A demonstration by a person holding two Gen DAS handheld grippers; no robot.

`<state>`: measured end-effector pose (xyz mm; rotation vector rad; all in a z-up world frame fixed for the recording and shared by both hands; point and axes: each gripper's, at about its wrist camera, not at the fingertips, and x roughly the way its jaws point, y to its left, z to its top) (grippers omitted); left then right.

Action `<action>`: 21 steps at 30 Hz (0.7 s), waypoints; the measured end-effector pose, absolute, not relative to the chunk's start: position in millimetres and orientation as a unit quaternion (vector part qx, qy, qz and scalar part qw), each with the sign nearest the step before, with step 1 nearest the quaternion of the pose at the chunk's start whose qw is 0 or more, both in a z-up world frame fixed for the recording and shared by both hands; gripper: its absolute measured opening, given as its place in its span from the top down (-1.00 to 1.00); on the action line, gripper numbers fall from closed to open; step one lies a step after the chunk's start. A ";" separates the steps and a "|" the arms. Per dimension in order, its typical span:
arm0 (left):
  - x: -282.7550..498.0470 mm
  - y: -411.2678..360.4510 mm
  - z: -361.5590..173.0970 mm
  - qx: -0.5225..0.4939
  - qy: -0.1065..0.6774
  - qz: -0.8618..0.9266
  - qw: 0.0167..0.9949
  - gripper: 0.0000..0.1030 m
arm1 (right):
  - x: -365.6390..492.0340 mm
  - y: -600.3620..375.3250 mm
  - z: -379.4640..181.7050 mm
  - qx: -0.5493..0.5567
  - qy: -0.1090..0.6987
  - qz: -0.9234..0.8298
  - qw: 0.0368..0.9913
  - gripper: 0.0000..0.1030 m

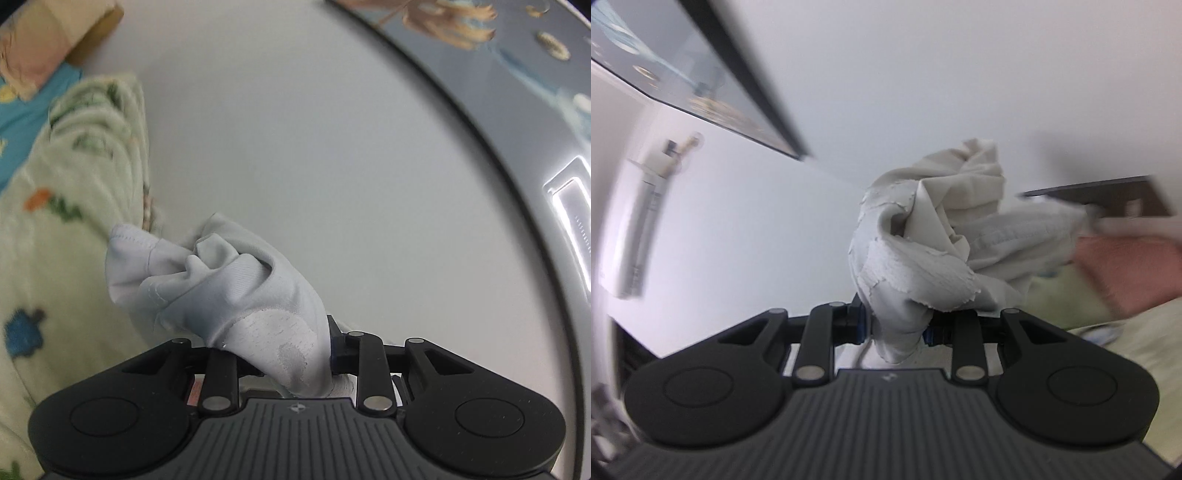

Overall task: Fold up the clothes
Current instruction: 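Carry the shirt bundle onto the green blanket with both grippers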

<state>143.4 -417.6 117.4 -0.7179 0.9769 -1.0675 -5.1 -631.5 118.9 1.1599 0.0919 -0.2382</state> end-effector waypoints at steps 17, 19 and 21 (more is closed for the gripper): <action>54.5 -388.1 -18.8 -0.261 0.545 -0.425 0.674 0.28 | -55.6 -605.8 -10.3 0.629 0.194 -0.205 0.724 0.35; 40.2 -376.2 -8.9 -0.244 0.539 -0.420 0.688 0.27 | -68.3 -595.6 0.5 0.618 0.196 -0.209 0.732 0.36; 23.5 -363.5 3.0 -0.234 0.530 -0.424 0.696 0.18 | -81.0 -585.5 11.4 0.608 0.197 -0.212 0.740 0.36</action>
